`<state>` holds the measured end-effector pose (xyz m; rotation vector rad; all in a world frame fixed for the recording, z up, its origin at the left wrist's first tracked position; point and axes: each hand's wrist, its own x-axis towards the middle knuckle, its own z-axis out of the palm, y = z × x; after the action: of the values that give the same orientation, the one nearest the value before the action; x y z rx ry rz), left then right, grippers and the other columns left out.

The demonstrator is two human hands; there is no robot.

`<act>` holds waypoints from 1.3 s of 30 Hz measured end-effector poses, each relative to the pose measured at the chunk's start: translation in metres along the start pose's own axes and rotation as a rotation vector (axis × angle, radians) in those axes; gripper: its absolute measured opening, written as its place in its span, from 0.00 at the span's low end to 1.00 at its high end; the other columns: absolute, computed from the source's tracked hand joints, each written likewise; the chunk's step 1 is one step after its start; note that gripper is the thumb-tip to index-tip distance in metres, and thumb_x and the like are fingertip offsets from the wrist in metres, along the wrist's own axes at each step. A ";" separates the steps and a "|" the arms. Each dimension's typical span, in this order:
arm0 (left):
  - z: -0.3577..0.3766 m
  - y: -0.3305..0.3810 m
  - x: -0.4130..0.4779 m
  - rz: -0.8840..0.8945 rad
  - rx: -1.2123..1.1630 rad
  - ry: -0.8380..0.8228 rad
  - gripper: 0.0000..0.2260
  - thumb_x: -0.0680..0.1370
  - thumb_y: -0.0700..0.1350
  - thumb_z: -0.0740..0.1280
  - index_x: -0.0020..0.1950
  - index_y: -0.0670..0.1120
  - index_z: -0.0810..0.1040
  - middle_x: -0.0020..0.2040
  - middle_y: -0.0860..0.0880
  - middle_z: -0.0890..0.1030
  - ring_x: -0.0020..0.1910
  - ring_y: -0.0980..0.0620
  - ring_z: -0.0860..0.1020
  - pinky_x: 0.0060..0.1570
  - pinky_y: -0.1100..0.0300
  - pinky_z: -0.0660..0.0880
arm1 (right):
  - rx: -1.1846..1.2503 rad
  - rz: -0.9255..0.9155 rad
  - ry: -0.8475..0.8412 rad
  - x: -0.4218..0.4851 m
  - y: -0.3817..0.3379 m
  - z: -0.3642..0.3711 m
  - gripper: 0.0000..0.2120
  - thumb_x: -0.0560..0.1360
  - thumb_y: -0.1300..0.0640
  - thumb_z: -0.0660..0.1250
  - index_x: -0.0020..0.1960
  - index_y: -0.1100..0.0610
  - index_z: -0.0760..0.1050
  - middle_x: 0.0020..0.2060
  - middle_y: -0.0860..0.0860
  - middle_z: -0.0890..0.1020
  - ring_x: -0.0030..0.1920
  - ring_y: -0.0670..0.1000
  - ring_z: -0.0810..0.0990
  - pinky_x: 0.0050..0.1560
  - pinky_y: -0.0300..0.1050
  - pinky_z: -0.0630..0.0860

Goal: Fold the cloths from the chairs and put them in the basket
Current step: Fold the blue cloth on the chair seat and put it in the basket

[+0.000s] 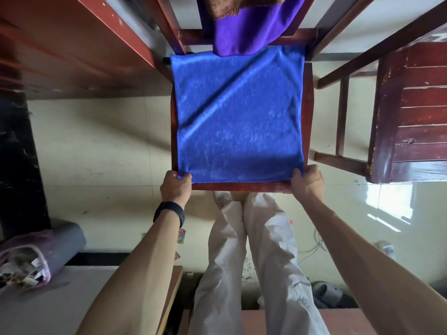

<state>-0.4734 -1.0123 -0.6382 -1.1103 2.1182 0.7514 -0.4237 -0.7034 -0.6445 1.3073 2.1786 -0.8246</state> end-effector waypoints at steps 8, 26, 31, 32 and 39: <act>-0.078 0.018 -0.051 -0.128 -0.547 -0.206 0.14 0.75 0.47 0.74 0.56 0.47 0.75 0.45 0.46 0.85 0.33 0.53 0.79 0.37 0.61 0.75 | 0.744 0.279 -0.046 -0.037 -0.012 -0.078 0.11 0.73 0.56 0.77 0.46 0.56 0.75 0.28 0.52 0.83 0.27 0.46 0.81 0.33 0.39 0.79; -0.267 0.110 -0.222 0.323 -0.396 -0.244 0.10 0.75 0.44 0.75 0.54 0.41 0.85 0.36 0.47 0.80 0.27 0.54 0.65 0.33 0.61 0.65 | 0.638 -0.061 -0.034 -0.207 -0.106 -0.280 0.04 0.75 0.52 0.71 0.48 0.48 0.83 0.34 0.51 0.81 0.36 0.52 0.77 0.47 0.71 0.81; -0.305 0.116 -0.235 0.612 -0.038 -0.295 0.13 0.71 0.44 0.78 0.55 0.49 0.85 0.38 0.52 0.83 0.36 0.54 0.76 0.40 0.63 0.70 | 0.458 -0.371 -0.067 -0.220 -0.108 -0.301 0.12 0.70 0.57 0.75 0.52 0.48 0.84 0.41 0.45 0.85 0.45 0.47 0.84 0.49 0.45 0.81; -0.310 0.118 -0.236 0.700 0.093 -0.230 0.13 0.71 0.44 0.78 0.54 0.51 0.85 0.39 0.54 0.84 0.39 0.55 0.79 0.41 0.64 0.70 | 0.318 -0.470 -0.032 -0.220 -0.110 -0.305 0.14 0.69 0.58 0.75 0.53 0.47 0.84 0.41 0.43 0.85 0.44 0.43 0.83 0.45 0.36 0.77; -0.343 0.143 -0.236 1.047 0.393 0.200 0.04 0.76 0.52 0.72 0.48 0.54 0.85 0.49 0.55 0.80 0.50 0.51 0.79 0.49 0.53 0.76 | -0.220 -1.148 0.423 -0.218 -0.132 -0.325 0.05 0.72 0.62 0.77 0.48 0.59 0.86 0.48 0.58 0.79 0.44 0.59 0.80 0.48 0.53 0.81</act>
<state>-0.5788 -1.0727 -0.2146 0.2171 2.8219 0.5991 -0.4732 -0.6589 -0.2371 -0.0135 3.2389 -0.6415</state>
